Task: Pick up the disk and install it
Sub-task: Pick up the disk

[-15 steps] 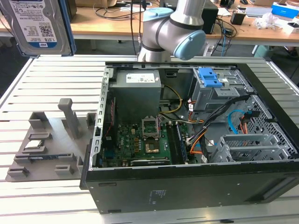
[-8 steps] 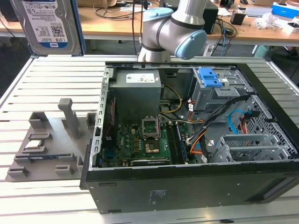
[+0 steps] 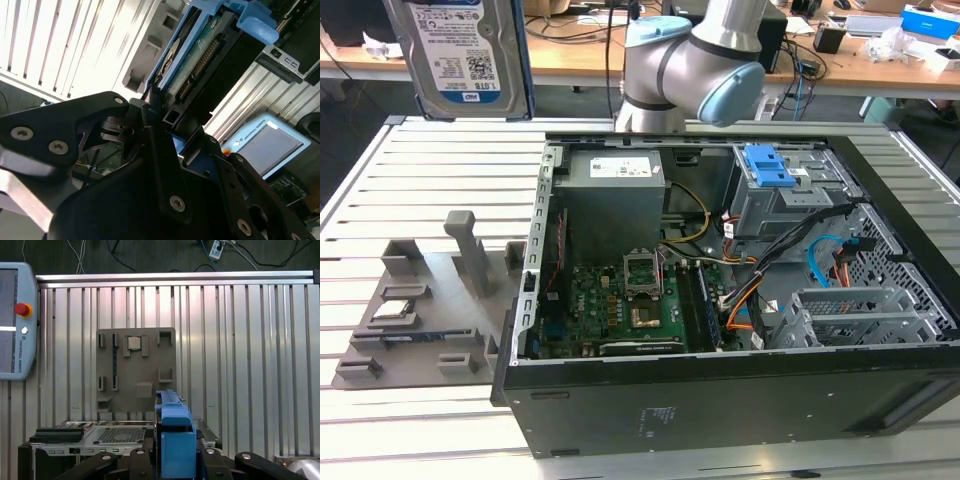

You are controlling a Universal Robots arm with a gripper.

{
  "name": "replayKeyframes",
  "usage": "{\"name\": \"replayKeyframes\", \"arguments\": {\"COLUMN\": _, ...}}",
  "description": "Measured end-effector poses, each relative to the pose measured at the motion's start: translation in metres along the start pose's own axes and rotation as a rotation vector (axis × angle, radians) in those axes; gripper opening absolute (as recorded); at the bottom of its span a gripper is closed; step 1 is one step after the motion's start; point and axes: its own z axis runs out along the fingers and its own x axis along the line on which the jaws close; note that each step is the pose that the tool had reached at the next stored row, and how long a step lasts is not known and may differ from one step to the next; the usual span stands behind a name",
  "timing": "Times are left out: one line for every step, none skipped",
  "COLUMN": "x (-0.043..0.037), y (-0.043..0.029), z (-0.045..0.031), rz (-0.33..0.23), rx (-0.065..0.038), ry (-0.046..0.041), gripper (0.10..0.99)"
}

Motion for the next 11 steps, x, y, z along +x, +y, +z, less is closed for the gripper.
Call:
{"name": "replayKeyframes", "arguments": {"x": -0.0001, "y": -0.0031, "z": -0.0002, "rz": 0.0, "rx": 0.0, "ry": 0.0, "gripper": 0.369}}
{"name": "replayKeyframes", "arguments": {"x": -0.0003, "y": -0.015, "z": -0.0008, "rz": 0.0, "rx": 0.0, "ry": 0.0001, "gripper": 0.369}}
{"name": "replayKeyframes", "arguments": {"x": -0.0005, "y": -0.0317, "z": -0.0016, "rz": 0.0, "rx": 0.0, "ry": 0.0, "gripper": 0.369}}
{"name": "replayKeyframes", "arguments": {"x": -0.0008, "y": -0.0481, "z": -0.0024, "rz": 0.0, "rx": 0.0, "ry": 0.0, "gripper": 0.369}}
{"name": "replayKeyframes", "arguments": {"x": -0.0009, "y": -0.0557, "z": -0.0028, "rz": 0.0, "rx": 0.0, "ry": 0.0, "gripper": 0.369}}
{"name": "replayKeyframes", "arguments": {"x": -0.0011, "y": -0.0668, "z": -0.0033, "rz": 0.0, "rx": 0.0, "ry": 0.0, "gripper": 0.369}}
{"name": "replayKeyframes", "arguments": {"x": -0.0012, "y": -0.0733, "z": -0.0037, "rz": 0.0, "rx": 0.0, "ry": 0.0001, "gripper": 0.369}}
{"name": "replayKeyframes", "arguments": {"x": -0.0013, "y": -0.0798, "z": -0.0041, "rz": 0.0, "rx": 0.0, "ry": 0.0001, "gripper": 0.369}}
{"name": "replayKeyframes", "arguments": {"x": -0.0013, "y": -0.0827, "z": -0.0042, "rz": 0.0, "rx": 0.0, "ry": 0.0, "gripper": 0.369}}
{"name": "replayKeyframes", "arguments": {"x": -0.0014, "y": -0.0862, "z": -0.0044, "rz": 0.0, "rx": 0.0, "ry": 0.0001, "gripper": 0.369}}
{"name": "replayKeyframes", "arguments": {"x": -0.0015, "y": -0.0912, "z": -0.0046, "rz": 0.0, "rx": 0.0, "ry": 0.0, "gripper": 0.369}}
